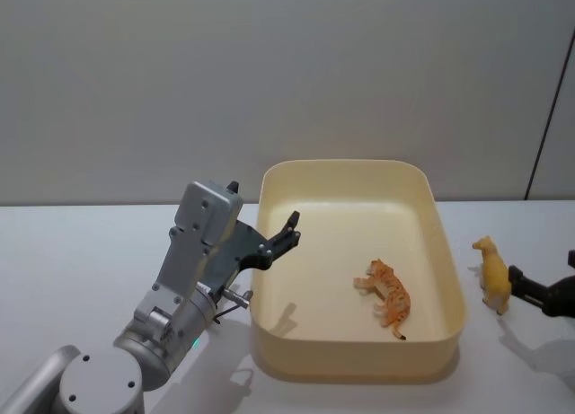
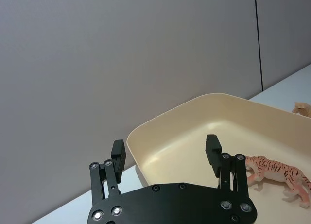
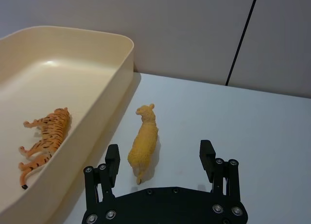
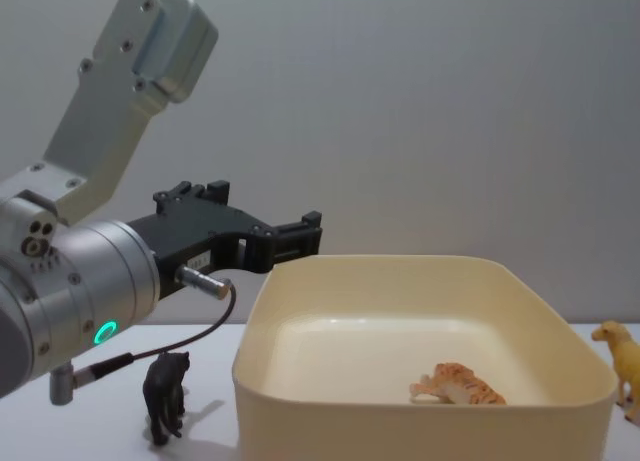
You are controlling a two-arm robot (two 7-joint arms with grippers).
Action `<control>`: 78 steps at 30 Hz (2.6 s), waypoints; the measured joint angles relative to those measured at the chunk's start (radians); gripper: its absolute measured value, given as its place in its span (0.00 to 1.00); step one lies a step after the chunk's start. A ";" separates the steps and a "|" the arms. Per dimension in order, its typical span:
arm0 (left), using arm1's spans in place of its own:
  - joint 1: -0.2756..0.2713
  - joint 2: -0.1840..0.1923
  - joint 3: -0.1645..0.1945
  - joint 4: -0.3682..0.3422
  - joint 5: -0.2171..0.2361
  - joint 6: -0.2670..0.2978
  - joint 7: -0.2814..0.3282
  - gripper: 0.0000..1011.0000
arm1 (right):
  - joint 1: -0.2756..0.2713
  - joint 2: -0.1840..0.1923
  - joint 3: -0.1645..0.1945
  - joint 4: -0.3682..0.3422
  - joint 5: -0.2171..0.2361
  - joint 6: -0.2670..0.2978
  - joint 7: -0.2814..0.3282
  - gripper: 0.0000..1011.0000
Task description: Pick up the toy alternately with two hands and place it into the central storage box.
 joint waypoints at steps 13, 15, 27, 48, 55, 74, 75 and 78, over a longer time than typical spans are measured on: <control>0.000 0.000 0.000 0.000 0.000 0.000 0.000 0.99 | 0.075 -0.052 -0.049 0.124 -0.076 0.003 0.025 0.99; 0.000 0.000 0.000 0.000 0.000 0.000 0.000 0.99 | 0.083 -0.058 -0.054 0.139 -0.085 0.002 0.028 0.97; 0.000 0.000 0.000 0.000 0.000 0.000 0.000 0.99 | 0.148 -0.101 -0.088 0.236 -0.140 -0.003 0.037 0.63; 0.000 0.000 0.000 0.000 0.000 0.000 0.000 0.99 | 0.167 -0.117 -0.094 0.258 -0.154 -0.039 0.019 0.33; 0.000 0.000 0.000 0.000 0.000 0.000 0.000 0.99 | 0.162 -0.116 -0.086 0.228 -0.139 -0.074 -0.007 0.33; 0.000 0.000 0.000 0.000 0.000 0.000 0.000 0.99 | 0.224 -0.138 -0.082 0.128 -0.059 -0.060 0.051 0.33; 0.000 0.000 0.000 0.000 0.000 0.000 0.000 0.99 | 0.229 -0.141 -0.085 0.130 -0.059 -0.055 0.060 0.33; 0.000 0.000 0.000 0.000 0.000 0.000 0.000 0.99 | 0.252 -0.157 -0.099 0.149 -0.069 -0.036 0.085 0.33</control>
